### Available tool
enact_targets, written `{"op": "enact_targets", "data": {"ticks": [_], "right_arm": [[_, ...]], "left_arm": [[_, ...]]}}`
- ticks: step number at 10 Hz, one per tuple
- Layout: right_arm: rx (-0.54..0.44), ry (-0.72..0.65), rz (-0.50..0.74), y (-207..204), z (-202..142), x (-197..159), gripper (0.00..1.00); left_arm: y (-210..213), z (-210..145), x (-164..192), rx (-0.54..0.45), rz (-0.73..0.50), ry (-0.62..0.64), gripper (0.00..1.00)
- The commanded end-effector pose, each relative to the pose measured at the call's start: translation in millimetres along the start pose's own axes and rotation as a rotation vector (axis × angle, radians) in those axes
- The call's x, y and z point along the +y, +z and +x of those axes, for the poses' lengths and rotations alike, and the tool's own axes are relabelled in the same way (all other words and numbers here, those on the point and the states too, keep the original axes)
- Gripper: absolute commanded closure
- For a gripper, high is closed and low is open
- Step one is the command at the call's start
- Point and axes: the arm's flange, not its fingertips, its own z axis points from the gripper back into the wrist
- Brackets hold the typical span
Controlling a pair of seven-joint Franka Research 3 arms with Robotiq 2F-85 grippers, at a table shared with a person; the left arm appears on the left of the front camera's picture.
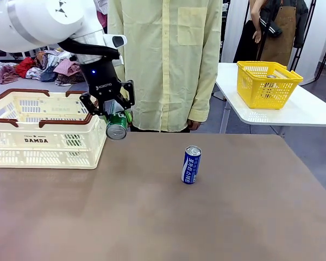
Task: Place the drinks into the Shopping basket.
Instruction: Pick up one drink and place it into the Shopping basket.
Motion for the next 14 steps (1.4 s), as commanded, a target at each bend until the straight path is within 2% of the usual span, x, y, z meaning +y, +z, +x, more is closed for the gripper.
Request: {"op": "enact_targets", "data": {"ticks": [1, 3, 4, 6, 7, 8, 9, 10, 11, 12, 14], "right_arm": [[-0.008, -0.010, 0.017, 0, 1, 5, 0.00], [-0.008, -0.010, 0.017, 0, 1, 5, 0.00], [-0.008, -0.010, 0.017, 0, 1, 5, 0.00], [-0.008, -0.010, 0.017, 0, 1, 5, 0.00], [-0.008, -0.010, 0.017, 0, 1, 5, 0.00], [-0.008, -0.010, 0.017, 0, 1, 5, 0.00], [-0.008, -0.010, 0.017, 0, 1, 5, 0.00], [-0.008, -0.010, 0.017, 0, 1, 5, 0.00], [-0.008, -0.010, 0.017, 0, 1, 5, 0.00], [-0.008, -0.010, 0.017, 0, 1, 5, 0.00], [-0.008, -0.010, 0.017, 0, 1, 5, 0.00]], "left_arm": [[8, 5, -5, 0.005, 0.020, 0.005, 1.00], [-3, 2, -3, 0.009, 0.004, -0.005, 1.00], [15, 15, 5, -0.047, 0.027, 0.013, 1.00], [69, 46, 47, -0.097, 0.006, 0.121, 1.00], [94, 64, 73, -0.080, 0.002, 0.091, 1.00], [118, 88, 110, -0.134, 0.008, 0.093, 1.00], [131, 104, 145, -0.118, 0.026, 0.039, 1.00], [139, 119, 184, -0.131, 0.095, 0.036, 1.00], [141, 132, 227, -0.157, 0.135, 0.132, 1.00], [134, 143, 268, -0.151, 0.132, 0.143, 1.00], [104, 154, 310, -0.069, 0.165, 0.222, 1.00]]}}
